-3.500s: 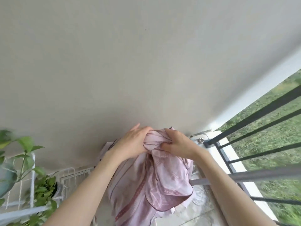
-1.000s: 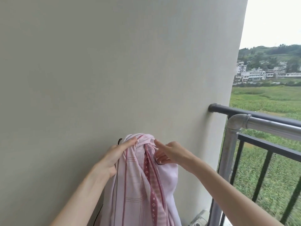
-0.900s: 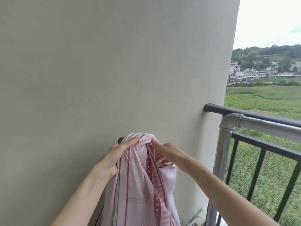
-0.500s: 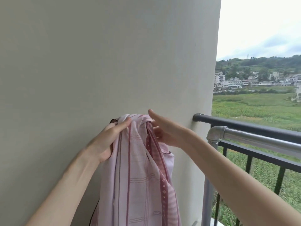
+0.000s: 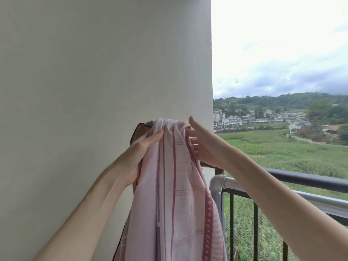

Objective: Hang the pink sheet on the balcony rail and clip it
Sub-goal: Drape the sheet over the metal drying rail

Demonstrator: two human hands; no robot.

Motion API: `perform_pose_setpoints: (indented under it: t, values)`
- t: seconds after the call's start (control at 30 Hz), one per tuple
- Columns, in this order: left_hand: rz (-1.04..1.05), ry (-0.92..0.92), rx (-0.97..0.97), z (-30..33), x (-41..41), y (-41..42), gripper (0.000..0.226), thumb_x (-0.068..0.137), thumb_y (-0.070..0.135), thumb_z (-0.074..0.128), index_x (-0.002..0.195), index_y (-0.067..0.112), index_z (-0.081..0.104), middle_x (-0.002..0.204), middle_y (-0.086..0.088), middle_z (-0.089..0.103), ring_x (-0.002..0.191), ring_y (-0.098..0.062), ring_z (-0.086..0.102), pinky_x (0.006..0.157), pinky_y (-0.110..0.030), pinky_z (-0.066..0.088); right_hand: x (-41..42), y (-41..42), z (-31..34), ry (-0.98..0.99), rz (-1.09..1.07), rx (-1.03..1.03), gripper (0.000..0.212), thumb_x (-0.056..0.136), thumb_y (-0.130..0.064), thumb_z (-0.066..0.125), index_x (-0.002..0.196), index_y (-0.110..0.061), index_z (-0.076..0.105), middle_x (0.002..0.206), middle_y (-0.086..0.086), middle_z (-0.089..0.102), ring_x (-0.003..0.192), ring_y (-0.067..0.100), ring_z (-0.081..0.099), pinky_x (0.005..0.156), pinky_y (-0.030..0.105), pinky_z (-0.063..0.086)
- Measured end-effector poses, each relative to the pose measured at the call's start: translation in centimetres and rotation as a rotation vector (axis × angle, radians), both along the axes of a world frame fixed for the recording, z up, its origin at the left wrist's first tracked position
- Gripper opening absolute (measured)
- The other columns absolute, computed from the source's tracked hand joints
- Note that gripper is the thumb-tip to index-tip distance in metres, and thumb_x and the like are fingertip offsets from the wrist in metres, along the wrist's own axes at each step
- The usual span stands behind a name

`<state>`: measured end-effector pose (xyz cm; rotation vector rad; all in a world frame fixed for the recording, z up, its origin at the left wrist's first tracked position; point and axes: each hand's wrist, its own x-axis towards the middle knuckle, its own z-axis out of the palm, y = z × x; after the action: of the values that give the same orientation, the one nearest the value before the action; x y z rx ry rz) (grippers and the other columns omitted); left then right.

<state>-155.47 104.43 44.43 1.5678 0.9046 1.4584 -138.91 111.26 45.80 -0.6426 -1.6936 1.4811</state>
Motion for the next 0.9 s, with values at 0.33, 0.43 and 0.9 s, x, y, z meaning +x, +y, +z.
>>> perform_pose_setpoints:
  t: [0.33,0.43,0.9]
  values:
    - [-0.069,0.162,-0.035,2.9,7.4,-0.1,0.024,0.089,0.037,0.054,0.111,0.03,0.063,0.111,0.003,0.068,0.101,-0.01,0.065,0.088,-0.025,0.047,7.7,-2.1,1.2,0.134,-0.163,-0.145,0.055,0.095,-0.056,0.025,0.118,-0.014,0.052,0.092,0.009,0.06,0.08,0.022,0.061,0.068,0.033,0.048]
    - [-0.002,0.207,0.029,4.0,10.1,0.4,0.033,0.094,0.03,0.05,0.123,0.018,0.057,0.112,0.003,0.062,0.113,-0.018,0.058,0.076,-0.01,0.046,10.3,-2.4,1.7,0.13,-0.179,-0.113,0.065,0.091,-0.061,0.031,0.126,-0.009,0.051,0.117,0.012,0.053,0.103,0.027,0.055,0.086,0.039,0.051]
    - [0.096,0.126,-0.186,-3.5,11.1,4.7,0.061,0.077,0.055,0.058,0.126,0.025,0.039,0.125,0.001,0.051,0.114,-0.014,0.052,0.104,-0.038,0.039,13.0,-3.3,-3.3,-0.128,-0.17,-0.233,0.059,0.09,-0.063,0.03,0.091,-0.01,0.056,0.095,0.016,0.064,0.104,0.033,0.061,0.091,0.04,0.047]
